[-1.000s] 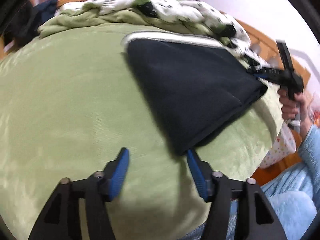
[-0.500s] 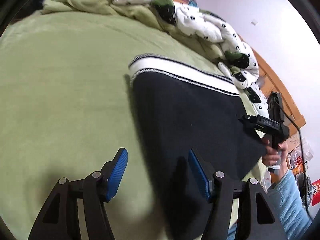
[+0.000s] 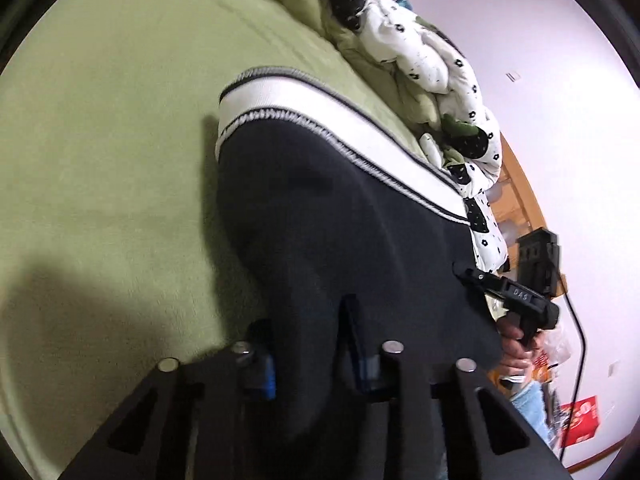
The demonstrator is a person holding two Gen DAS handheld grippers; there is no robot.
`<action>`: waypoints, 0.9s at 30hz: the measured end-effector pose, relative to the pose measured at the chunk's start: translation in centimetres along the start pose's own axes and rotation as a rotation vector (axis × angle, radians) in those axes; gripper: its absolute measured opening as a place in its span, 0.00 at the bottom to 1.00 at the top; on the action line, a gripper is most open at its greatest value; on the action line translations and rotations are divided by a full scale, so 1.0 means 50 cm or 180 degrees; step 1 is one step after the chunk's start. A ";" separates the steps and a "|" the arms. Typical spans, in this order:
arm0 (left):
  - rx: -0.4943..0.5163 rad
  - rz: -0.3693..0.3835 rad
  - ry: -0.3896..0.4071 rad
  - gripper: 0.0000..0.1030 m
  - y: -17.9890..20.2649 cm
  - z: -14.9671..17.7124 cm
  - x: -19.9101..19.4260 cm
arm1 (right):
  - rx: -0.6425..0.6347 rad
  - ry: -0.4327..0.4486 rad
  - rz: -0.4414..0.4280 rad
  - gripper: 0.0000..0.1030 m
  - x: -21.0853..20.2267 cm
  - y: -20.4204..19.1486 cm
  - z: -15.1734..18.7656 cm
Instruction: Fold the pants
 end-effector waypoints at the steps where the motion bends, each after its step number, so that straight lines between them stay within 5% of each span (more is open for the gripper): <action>1: 0.0051 0.0009 0.0049 0.14 0.004 -0.002 -0.013 | -0.0019 0.0088 -0.0014 0.40 -0.023 -0.016 -0.001; 3: 0.0075 0.0104 0.0052 0.12 0.011 -0.004 -0.033 | -0.0035 0.0170 -0.0092 0.27 -0.048 -0.044 0.001; 7: -0.0109 0.0226 0.0042 0.11 -0.002 -0.002 -0.061 | 0.0022 0.0344 0.0238 0.24 -0.073 -0.107 0.006; 10: -0.0134 0.0310 0.0105 0.11 -0.006 -0.008 -0.106 | 0.0102 0.0488 0.0189 0.23 -0.098 -0.167 -0.008; 15: 0.0055 0.0044 0.0363 0.11 -0.048 -0.054 -0.254 | 0.0058 0.0505 -0.0232 0.22 -0.093 -0.298 -0.031; 21: 0.0056 -0.0500 0.0424 0.12 -0.179 -0.088 -0.371 | -0.0109 0.0275 -0.0860 0.22 0.027 -0.431 -0.038; 25: -0.0309 -0.0478 0.0179 0.22 -0.295 -0.047 -0.310 | -0.0525 0.0066 -0.0094 0.31 0.143 -0.415 -0.012; 27: -0.0322 -0.0453 0.0278 0.42 -0.309 -0.029 -0.309 | -0.0500 0.0014 -0.0116 0.44 0.168 -0.397 0.004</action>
Point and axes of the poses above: each gripper's, at about its wrist camera, not at the fingertips, and x roughly the way its jaws point, y to its right, z to its underside, the point moved 6 cm from there along x, roughly the way its jaws point, and after that the axes turned 2 degrees about -x, right-handed, at the moved point
